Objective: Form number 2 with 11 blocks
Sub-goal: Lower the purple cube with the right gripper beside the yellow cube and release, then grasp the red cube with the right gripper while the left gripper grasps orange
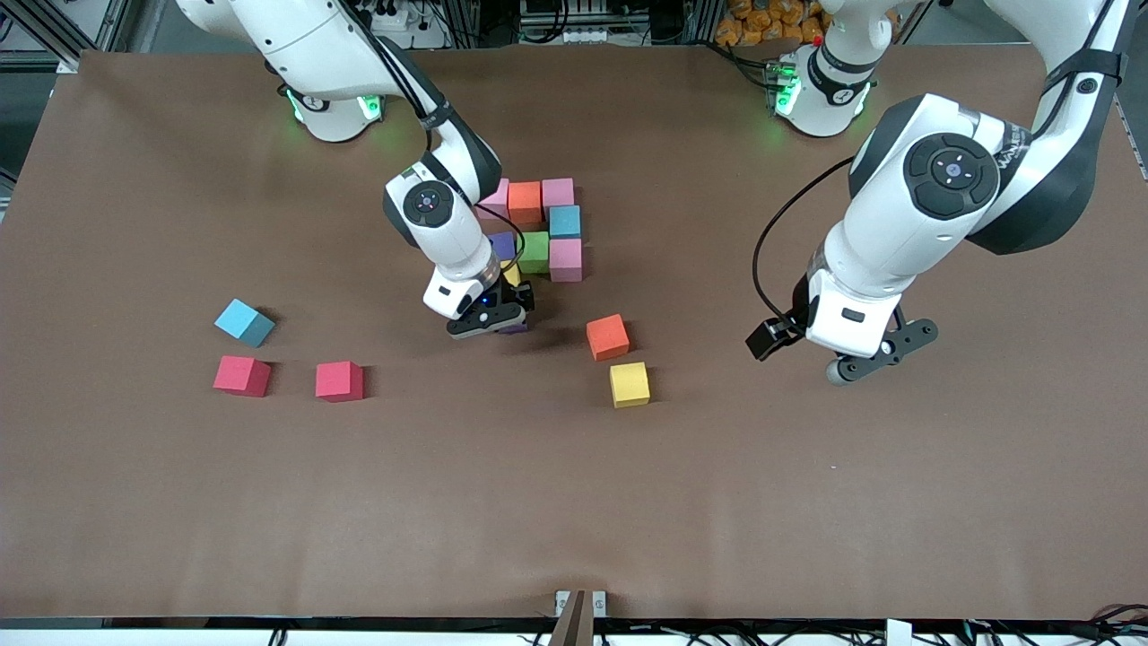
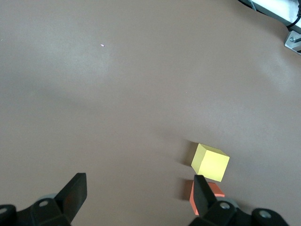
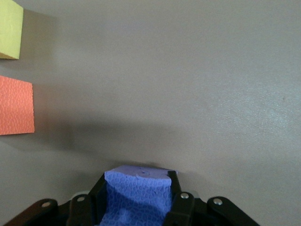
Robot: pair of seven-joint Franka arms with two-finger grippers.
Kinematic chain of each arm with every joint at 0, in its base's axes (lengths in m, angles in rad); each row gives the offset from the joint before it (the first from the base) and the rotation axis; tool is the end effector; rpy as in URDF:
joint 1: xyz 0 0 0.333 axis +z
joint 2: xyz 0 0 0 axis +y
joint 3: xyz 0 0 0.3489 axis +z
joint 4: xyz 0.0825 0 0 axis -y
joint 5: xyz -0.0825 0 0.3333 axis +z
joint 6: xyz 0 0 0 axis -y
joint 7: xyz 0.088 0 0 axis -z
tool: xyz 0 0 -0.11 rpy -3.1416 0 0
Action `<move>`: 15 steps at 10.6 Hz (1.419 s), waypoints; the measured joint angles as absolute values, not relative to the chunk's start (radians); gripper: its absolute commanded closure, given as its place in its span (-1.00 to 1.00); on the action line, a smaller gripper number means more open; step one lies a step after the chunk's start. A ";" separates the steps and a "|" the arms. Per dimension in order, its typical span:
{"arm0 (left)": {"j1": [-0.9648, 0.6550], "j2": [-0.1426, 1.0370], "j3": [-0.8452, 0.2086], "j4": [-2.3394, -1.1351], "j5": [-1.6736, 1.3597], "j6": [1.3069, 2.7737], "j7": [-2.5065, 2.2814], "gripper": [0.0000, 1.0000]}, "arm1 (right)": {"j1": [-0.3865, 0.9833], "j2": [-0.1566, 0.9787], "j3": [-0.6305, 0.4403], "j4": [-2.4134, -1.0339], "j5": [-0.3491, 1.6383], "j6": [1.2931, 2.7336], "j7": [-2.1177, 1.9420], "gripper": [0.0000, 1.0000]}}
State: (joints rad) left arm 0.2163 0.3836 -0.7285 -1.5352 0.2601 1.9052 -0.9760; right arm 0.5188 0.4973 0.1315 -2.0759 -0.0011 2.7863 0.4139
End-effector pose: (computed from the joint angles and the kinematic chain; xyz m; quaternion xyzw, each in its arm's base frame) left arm 0.5831 -0.2214 0.5267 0.9755 0.2159 0.0312 0.0294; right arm 0.4790 0.3570 0.2772 -0.9879 -0.1065 -0.0781 0.0808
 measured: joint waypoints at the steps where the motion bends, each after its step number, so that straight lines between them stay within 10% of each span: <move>1: 0.216 0.384 -0.729 -1.535 0.260 1.905 -0.976 -1.00 | 0.519 0.497 0.132 -2.077 -0.001 2.787 0.410 1.00; 2: 0.216 0.384 -0.729 -1.535 0.260 1.905 -0.976 -1.00 | 0.519 0.497 0.132 -2.077 -0.001 2.788 0.407 0.86; 3: 0.216 0.384 -0.729 -1.535 0.260 1.905 -0.976 -1.00 | 0.519 0.497 0.132 -2.077 -0.001 2.789 0.406 -0.70; 4: 0.216 0.384 -0.729 -1.535 0.260 1.905 -0.976 -1.00 | 0.518 0.497 0.132 -2.077 -0.001 2.789 0.406 -1.00; 15: 0.155 0.423 -0.734 -1.539 0.260 1.949 -0.968 -1.00 | 0.358 0.401 0.132 -2.065 -0.001 2.692 0.398 -1.00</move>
